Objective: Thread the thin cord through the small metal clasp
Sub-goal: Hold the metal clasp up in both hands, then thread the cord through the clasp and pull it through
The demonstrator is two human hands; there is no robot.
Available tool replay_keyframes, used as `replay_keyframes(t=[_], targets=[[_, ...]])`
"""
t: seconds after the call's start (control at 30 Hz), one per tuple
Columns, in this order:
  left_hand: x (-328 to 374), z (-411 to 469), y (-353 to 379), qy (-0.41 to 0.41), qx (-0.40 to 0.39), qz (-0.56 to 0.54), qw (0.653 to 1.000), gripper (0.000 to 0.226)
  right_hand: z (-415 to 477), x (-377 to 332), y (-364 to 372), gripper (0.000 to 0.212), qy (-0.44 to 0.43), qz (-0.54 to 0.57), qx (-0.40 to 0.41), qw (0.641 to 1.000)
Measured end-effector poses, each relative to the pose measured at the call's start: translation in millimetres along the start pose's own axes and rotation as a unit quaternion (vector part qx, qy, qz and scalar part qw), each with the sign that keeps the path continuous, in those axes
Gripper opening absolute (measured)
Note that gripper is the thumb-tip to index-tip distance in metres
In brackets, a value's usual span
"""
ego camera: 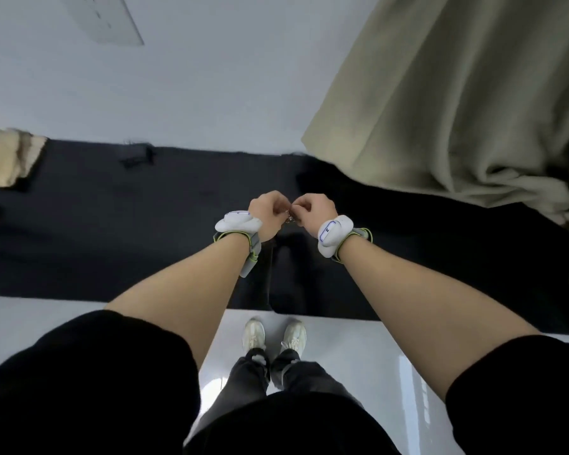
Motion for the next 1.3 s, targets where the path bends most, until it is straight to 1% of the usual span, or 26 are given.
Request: replay_keyframes(t=[0.03, 0.17, 0.2, 0.27, 0.37, 0.5, 0.63, 0.8, 0.9, 0.97, 1.07, 1.17, 1.3], targets=[[12.2, 3.2, -12.4, 0.016, 0.013, -0.004, 1.0, 0.019, 3.3, -14.6, -9.2, 0.015, -0.017, 0.007, 0.01, 1.0], [46.9, 10.3, -57.1, 0.053, 0.038, -0.017, 0.998, 0.025, 9.5, -68.4, -40.4, 0.018, -0.067, 0.099, 0.027, 0.993], [54.7, 13.7, -67.8, 0.063, 0.046, -0.017, 0.997, 0.026, 12.8, -81.5, -47.9, 0.016, -0.08, 0.116, 0.033, 0.989], [68.4, 13.7, -85.9, 0.075, 0.059, -0.01, 0.995, 0.029, 13.3, -106.1, -60.4, 0.009, -0.109, 0.133, 0.043, 0.984], [89.9, 15.7, -112.3, 0.091, 0.07, -0.014, 0.993, 0.031, 12.6, -146.4, -79.9, 0.009, -0.149, 0.155, 0.039, 0.976], [112.4, 15.9, -141.1, 0.123, 0.093, -0.049, 0.987, 0.026, 4.8, -189.8, -96.8, 0.007, -0.202, 0.179, 0.049, 0.962], [124.9, 16.5, -155.4, 0.155, 0.108, -0.089, 0.978, 0.025, 4.5, -200.7, -98.6, 0.006, -0.215, 0.177, 0.057, 0.959], [144.8, 12.3, -176.6, 0.193, 0.111, -0.128, 0.967, 0.023, 5.1, -209.2, -98.9, 0.012, -0.22, 0.148, 0.073, 0.961], [153.0, 10.2, -183.9, 0.211, 0.109, -0.131, 0.962, 0.021, 3.4, -213.3, -96.5, 0.013, -0.226, 0.107, 0.083, 0.965], [157.3, 10.6, -188.8, 0.219, 0.11, -0.136, 0.96, 0.021, 0.1, -216.2, -95.6, 0.015, -0.227, 0.081, 0.07, 0.968], [161.5, 9.4, -191.5, 0.225, 0.109, -0.13, 0.96, 0.02, -5.1, -217.5, -93.4, 0.02, -0.226, 0.07, 0.058, 0.97], [161.5, 7.4, -191.8, 0.229, 0.102, -0.11, 0.962, 0.018, -6.1, -217.9, -91.8, 0.016, -0.228, 0.079, 0.086, 0.967], [156.3, 5.2, -192.8, 0.248, 0.118, -0.018, 0.961, 0.022, -7.1, -217.6, -93.2, 0.016, -0.214, 0.073, 0.121, 0.967]])
Point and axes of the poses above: each hand's wrist, its own z-axis towards the middle knuckle, its own y-axis out of the palm, x = y × z, the point moved 1 cm from there along z, towards the middle knuckle, and after that the axes turned 1 degree about -x, right-handed, at the moved point
